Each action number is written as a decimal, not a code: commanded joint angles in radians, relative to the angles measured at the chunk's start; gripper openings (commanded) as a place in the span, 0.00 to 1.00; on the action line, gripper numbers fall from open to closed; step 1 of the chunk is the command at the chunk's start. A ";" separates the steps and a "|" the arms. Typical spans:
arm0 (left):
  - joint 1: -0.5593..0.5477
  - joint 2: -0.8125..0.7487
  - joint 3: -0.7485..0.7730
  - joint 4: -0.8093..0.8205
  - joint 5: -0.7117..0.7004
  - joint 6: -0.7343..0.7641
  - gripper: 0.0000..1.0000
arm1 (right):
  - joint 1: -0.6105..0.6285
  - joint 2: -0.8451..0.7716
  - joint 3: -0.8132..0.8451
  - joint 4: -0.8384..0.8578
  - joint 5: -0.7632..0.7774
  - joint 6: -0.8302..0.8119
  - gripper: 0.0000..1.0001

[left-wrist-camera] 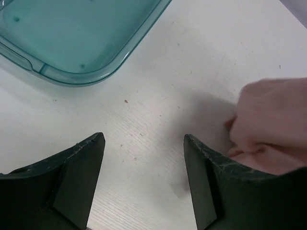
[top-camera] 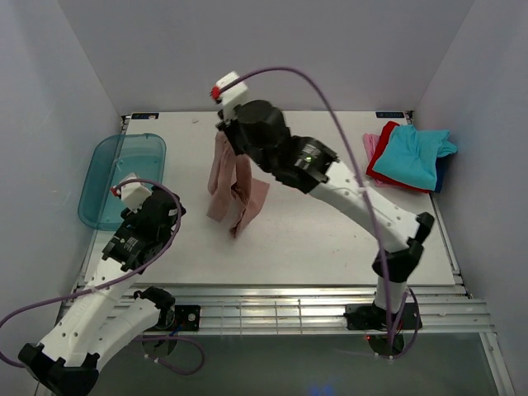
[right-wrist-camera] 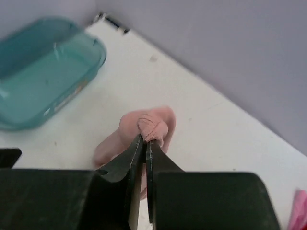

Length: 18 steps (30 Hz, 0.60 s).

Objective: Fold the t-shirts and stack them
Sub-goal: Flatten the tshirt out

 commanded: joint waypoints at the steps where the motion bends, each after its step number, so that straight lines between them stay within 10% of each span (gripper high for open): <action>1: 0.001 0.022 0.015 0.012 -0.018 -0.024 0.77 | 0.000 -0.157 0.023 0.029 0.232 -0.060 0.08; 13: 0.001 0.051 -0.026 0.054 0.059 -0.018 0.77 | -0.276 -0.643 -0.995 -0.043 0.373 0.396 0.08; 18: 0.001 0.072 -0.047 0.117 0.136 0.050 0.77 | -0.319 -0.688 -1.241 -0.074 0.327 0.522 0.65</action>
